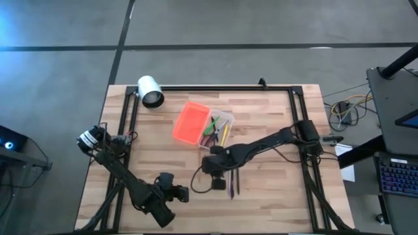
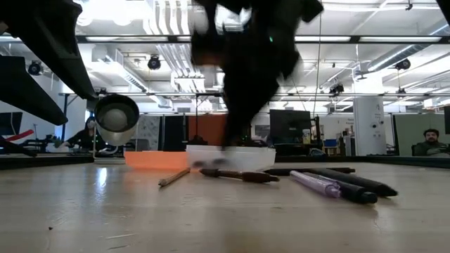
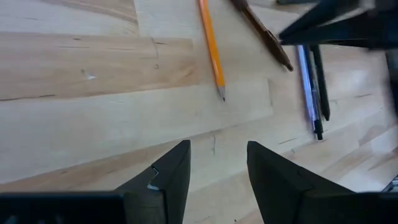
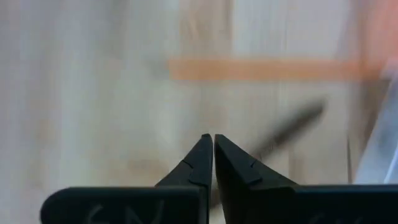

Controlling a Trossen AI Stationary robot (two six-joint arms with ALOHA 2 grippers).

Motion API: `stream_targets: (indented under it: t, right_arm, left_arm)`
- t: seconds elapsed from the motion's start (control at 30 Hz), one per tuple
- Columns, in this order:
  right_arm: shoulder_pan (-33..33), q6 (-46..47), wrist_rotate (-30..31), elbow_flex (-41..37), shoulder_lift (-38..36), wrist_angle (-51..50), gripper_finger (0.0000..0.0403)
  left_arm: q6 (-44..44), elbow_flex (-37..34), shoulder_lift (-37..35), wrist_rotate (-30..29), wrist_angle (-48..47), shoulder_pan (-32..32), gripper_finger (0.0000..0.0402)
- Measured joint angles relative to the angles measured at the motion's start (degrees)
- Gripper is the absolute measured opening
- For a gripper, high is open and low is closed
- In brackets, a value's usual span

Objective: Pick & place school supplies into a supply box
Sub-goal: Put the yellow pencil into the orange supply box

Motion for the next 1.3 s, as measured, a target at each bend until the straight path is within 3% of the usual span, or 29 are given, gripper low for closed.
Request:
stream_targets:
  t: [0.13, 0.3, 0.43, 0.53, 0.9, 1.13, 1.3]
  right_arm:
    - [-1.44, 7.15, -1.00, 0.28, -0.16, 6.80, 0.0009]
    - [-2.52, 11.11, -3.58, 1.88, 3.62, 7.76, 0.0026]
    - [-2.31, 10.27, -4.48, 3.81, 5.92, 8.00, 0.0049]
    - [-1.98, 9.00, -1.54, 3.91, 6.26, 9.71, 0.0059]
    - [-1.87, 3.47, -1.43, 3.34, 7.59, 16.15, 0.0063]
    - [-1.63, 0.05, -2.03, 3.78, 10.36, 15.07, 0.0064]
    - [-1.30, 1.95, -1.79, 3.74, 9.75, 7.50, 0.0064]
  left_arm:
    - [0.04, -0.04, 0.00, -0.68, 0.00, 0.00, 0.0140]
    - [0.46, -0.11, 0.00, -0.90, 1.00, 0.00, 0.0140]
    - [1.25, -0.11, 0.00, -0.99, 2.65, -0.30, 0.0140]
    - [1.25, -0.11, 0.00, -1.02, 3.53, -0.56, 0.0140]
    - [1.42, -0.11, 0.00, -1.46, 4.83, -0.81, 0.0140]
    - [2.54, -0.11, 0.02, -1.98, 6.14, -0.81, 0.0140]
    - [2.63, -0.11, 0.02, -1.97, 6.13, -0.81, 0.0140]
